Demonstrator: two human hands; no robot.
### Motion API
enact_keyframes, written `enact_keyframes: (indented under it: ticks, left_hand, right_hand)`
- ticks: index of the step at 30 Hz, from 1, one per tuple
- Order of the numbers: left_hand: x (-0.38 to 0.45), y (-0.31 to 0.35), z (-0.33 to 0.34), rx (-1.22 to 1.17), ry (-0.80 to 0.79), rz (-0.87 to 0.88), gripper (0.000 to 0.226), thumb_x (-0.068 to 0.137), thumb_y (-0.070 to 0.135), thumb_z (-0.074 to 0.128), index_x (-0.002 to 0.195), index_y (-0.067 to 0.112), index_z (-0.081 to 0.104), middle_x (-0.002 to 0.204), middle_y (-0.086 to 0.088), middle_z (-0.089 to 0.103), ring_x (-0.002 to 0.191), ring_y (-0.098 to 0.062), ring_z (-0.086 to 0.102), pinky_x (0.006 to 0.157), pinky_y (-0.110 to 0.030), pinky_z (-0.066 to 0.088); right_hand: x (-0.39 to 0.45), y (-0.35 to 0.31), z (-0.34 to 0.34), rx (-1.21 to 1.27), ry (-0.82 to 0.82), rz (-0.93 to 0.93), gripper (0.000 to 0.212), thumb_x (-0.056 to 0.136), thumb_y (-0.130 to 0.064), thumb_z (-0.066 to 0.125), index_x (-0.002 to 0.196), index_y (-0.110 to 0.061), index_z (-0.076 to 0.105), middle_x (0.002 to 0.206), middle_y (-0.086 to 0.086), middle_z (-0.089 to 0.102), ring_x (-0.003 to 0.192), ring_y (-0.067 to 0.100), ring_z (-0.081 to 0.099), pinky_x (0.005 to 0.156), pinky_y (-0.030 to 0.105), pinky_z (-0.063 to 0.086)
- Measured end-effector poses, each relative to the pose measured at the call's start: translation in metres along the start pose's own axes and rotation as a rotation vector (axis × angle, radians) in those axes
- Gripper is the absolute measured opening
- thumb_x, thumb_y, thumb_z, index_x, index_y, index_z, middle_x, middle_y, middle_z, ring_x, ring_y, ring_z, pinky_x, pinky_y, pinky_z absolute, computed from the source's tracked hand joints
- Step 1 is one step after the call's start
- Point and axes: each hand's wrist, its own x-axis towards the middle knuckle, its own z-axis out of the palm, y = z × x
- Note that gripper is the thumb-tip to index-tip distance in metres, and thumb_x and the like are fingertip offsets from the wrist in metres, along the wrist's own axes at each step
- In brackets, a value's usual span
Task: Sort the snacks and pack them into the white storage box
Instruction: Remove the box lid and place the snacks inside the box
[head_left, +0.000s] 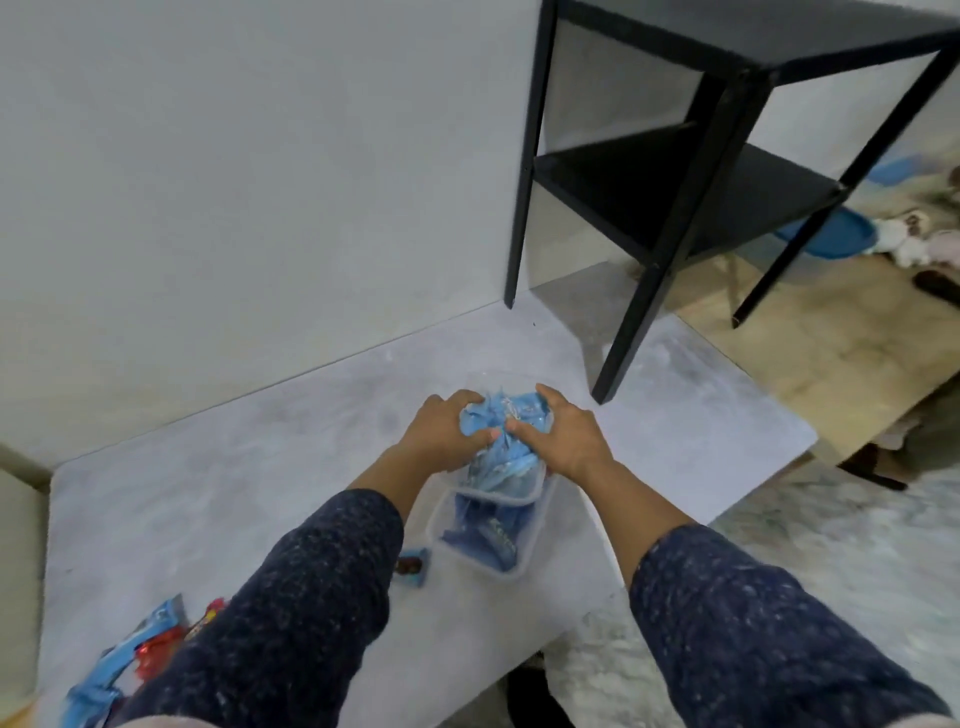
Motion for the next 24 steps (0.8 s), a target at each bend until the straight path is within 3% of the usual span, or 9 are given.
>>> enact_keyframes:
  ticks: [3, 7, 9, 11, 18, 24]
  left_hand:
    - [-0.026, -0.012, 0.018, -0.049, -0.056, 0.042, 0.064, 0.085, 0.036, 0.066, 0.141, 0.025, 0.037, 0.129, -0.017, 0.050, 0.119, -0.030, 0.052, 0.092, -0.024, 0.039]
    - [-0.047, -0.021, 0.034, -0.135, -0.177, 0.026, 0.069, 0.090, 0.036, 0.059, 0.147, 0.031, 0.021, 0.143, -0.008, 0.045, 0.127, -0.026, 0.048, 0.101, -0.025, 0.035]
    - [-0.054, -0.023, 0.036, -0.184, -0.221, 0.029, 0.072, 0.091, 0.034, 0.059, 0.148, 0.030, 0.017, 0.147, -0.003, 0.040, 0.130, -0.023, 0.044, 0.107, -0.025, 0.032]
    - [-0.058, -0.025, 0.039, -0.213, -0.240, 0.028, 0.073, 0.090, 0.034, 0.060, 0.149, 0.030, 0.016, 0.149, -0.001, 0.037, 0.131, -0.022, 0.043, 0.110, -0.028, 0.032]
    - [-0.079, -0.026, 0.034, -0.294, -0.142, -0.014, 0.082, 0.082, 0.045, 0.065, 0.148, 0.034, 0.017, 0.146, -0.001, 0.042, 0.129, -0.022, 0.046, 0.111, -0.035, 0.035]
    - [-0.108, -0.029, -0.034, -0.298, 0.065, 0.002, 0.078, 0.088, 0.042, 0.060, 0.149, 0.032, 0.012, 0.148, 0.000, 0.039, 0.131, -0.023, 0.044, 0.111, -0.035, 0.034]
  right_hand:
    - [-0.038, 0.014, 0.019, 0.112, -0.058, 0.056, 0.080, 0.081, -0.052, 0.063, 0.147, -0.037, 0.021, 0.139, 0.008, 0.051, 0.121, 0.029, 0.053, 0.098, 0.037, 0.048]
    - [-0.065, 0.024, 0.034, 0.222, -0.143, 0.139, 0.097, 0.071, -0.059, 0.071, 0.145, -0.049, 0.009, 0.140, 0.010, 0.040, 0.126, 0.030, 0.047, 0.102, 0.037, 0.045]
    - [-0.071, 0.027, 0.038, 0.318, -0.176, 0.169, 0.102, 0.070, -0.049, 0.077, 0.145, -0.049, 0.007, 0.138, 0.007, 0.040, 0.123, 0.028, 0.049, 0.096, 0.035, 0.048]
    - [-0.073, 0.031, 0.042, 0.429, -0.196, 0.147, 0.107, 0.071, -0.034, 0.081, 0.147, -0.044, 0.006, 0.140, 0.002, 0.046, 0.120, 0.023, 0.054, 0.100, 0.035, 0.047]
    - [-0.078, 0.018, 0.034, 0.454, -0.237, 0.076, 0.105, 0.071, -0.023, 0.082, 0.148, -0.037, 0.013, 0.137, -0.004, 0.045, 0.121, 0.022, 0.053, 0.102, 0.042, 0.047]
    - [-0.070, -0.062, 0.020, 0.381, -0.256, -0.148, 0.104, 0.066, -0.022, 0.085, 0.146, -0.039, 0.020, 0.141, -0.004, 0.044, 0.121, 0.020, 0.053, 0.104, 0.040, 0.046]
